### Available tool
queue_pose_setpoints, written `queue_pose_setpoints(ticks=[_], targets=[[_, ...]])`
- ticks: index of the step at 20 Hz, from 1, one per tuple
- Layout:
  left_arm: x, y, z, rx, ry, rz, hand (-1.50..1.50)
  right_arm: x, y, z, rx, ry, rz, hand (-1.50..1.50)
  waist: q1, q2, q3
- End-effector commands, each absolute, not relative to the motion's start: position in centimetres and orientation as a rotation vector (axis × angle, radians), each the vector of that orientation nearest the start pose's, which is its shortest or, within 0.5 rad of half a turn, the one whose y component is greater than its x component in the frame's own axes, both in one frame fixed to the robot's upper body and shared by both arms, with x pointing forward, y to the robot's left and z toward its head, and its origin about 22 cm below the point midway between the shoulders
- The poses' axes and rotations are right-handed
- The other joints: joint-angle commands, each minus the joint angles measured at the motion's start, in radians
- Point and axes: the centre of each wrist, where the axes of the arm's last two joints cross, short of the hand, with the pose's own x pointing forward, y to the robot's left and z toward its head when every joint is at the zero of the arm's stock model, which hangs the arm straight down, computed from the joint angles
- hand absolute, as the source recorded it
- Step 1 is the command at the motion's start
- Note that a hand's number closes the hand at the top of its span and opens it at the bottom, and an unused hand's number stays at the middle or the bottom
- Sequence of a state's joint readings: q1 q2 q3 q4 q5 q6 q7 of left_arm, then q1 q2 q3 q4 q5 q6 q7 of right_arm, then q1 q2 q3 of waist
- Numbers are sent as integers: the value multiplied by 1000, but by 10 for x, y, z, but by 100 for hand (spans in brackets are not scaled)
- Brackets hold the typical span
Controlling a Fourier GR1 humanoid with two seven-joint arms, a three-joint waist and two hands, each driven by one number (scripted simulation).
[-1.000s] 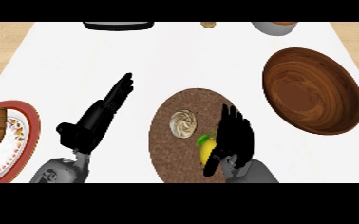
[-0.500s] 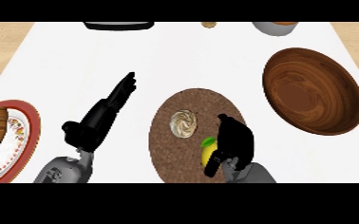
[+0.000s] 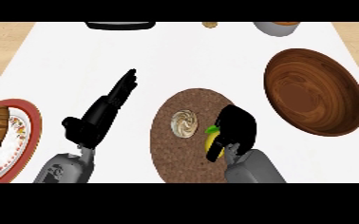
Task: Pick the lemon from the placemat and place it in the bowl
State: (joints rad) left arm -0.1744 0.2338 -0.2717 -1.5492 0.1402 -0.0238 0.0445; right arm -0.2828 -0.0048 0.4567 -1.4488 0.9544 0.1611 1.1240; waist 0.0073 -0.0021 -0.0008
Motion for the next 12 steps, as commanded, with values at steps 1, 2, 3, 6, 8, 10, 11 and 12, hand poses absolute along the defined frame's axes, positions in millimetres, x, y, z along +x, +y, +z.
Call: queue_pose_setpoints(ticks=[1,2,3,6,8,10,11,12], targets=[[267,203,38,-180,-1615,-401,0,320,-133,49,-1010,-502,477,150,18,14,1],[267,204,34,-178,-1603,-391,0,328,-151,52,-1027,-458,389,150,11,22,0],[270,205,36,-174,-1603,-377,0,335,-170,55,-1033,-441,302,150,3,29,1],[274,198,45,-183,-1640,-403,0,358,-192,68,-1055,-387,158,150,33,42,1],[274,195,45,-202,-1646,-421,0,373,-202,79,-1085,-361,84,150,54,44,0],[273,186,45,-222,-1633,-436,0,387,-219,94,-1170,-301,63,150,66,47,-2],[272,191,43,-208,-1621,-442,0,390,-232,94,-1217,-246,30,150,68,43,-3],[273,188,43,-204,-1627,-440,0,396,-234,100,-1257,-218,20,150,73,43,-4]])
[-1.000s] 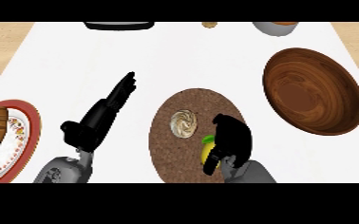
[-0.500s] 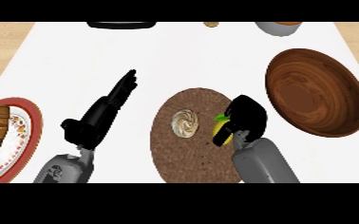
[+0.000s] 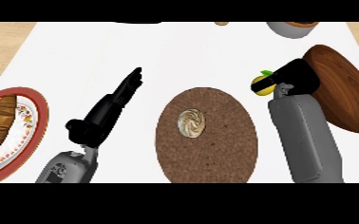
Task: Pick the lemon from the placemat and place it in the bowl
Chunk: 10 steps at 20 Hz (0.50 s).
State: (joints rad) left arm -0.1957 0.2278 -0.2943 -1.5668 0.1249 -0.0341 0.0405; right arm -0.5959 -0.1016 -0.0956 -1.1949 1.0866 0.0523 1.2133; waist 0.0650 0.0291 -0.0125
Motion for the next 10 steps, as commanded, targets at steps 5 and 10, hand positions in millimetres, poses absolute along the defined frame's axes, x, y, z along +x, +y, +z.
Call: queue_pose_setpoints(ticks=[5,10], targets=[[274,177,43,-241,-1610,-458,0,417,-253,131,-1518,-219,-88,150,30,10,7],[274,183,41,-249,-1619,-466,0,430,-264,198,-1736,-344,-284,150,51,5,7]])
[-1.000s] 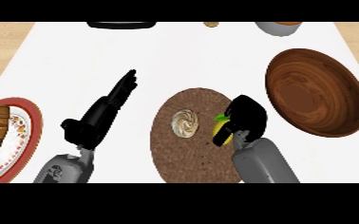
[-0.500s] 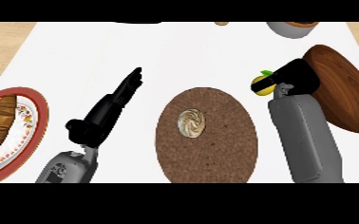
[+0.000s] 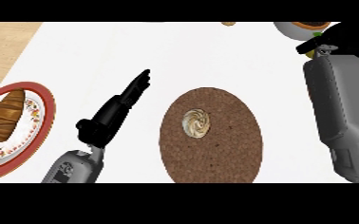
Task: Pick the lemon from the placemat and place it in the bowl
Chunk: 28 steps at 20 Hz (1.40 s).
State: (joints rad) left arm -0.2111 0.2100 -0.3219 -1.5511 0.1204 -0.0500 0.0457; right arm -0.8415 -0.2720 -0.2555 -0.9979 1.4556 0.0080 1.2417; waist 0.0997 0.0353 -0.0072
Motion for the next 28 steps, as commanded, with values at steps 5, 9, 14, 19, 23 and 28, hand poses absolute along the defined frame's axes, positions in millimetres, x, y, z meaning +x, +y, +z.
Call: queue_pose_setpoints(ticks=[5,9,14,19,23,28], targets=[[272,179,37,-249,-1604,-442,0,433,-263,224,-1805,-398,-420,150,-4,-10,4],[276,183,40,-222,-1609,-446,0,436,-276,221,-1809,-290,-442,150,-15,-7,5],[273,191,36,-200,-1603,-425,0,433,-287,183,-1913,-113,-374,150,-43,-16,6],[269,191,27,-212,-1600,-404,0,425,-290,168,-1994,-18,-375,150,-68,-24,6],[277,197,39,-188,-1601,-407,0,420,-294,141,-1860,74,-349,150,-70,-23,8],[273,196,37,-196,-1598,-375,0,408,-294,129,-1516,4,-499,150,-87,-33,9]])
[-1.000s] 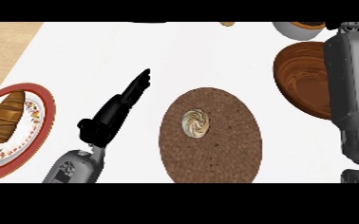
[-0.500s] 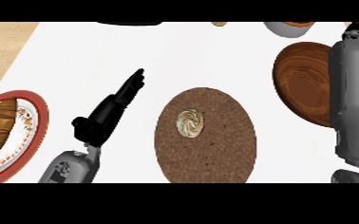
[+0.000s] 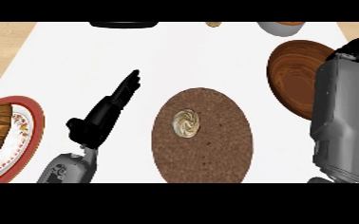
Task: Pick the lemon from the placemat and place it in the bowl
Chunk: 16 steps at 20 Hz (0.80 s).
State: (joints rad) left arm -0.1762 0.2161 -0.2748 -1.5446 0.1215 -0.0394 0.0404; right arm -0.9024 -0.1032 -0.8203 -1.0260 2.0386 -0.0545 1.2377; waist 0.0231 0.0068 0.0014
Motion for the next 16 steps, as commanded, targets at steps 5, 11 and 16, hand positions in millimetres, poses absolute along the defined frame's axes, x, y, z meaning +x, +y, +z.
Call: queue_pose_setpoints(ticks=[5,11,16], targets=[[268,204,41,-178,-1596,-370,0,393,-300,103,-1524,-176,-538,-150,-6,-6,-1],[269,197,37,-195,-1585,-379,0,381,-307,113,-1670,-282,-644,-150,-11,-7,-1],[266,211,35,-170,-1592,-385,0,361,-321,148,-1812,-362,-895,-150,-10,-8,-2]])
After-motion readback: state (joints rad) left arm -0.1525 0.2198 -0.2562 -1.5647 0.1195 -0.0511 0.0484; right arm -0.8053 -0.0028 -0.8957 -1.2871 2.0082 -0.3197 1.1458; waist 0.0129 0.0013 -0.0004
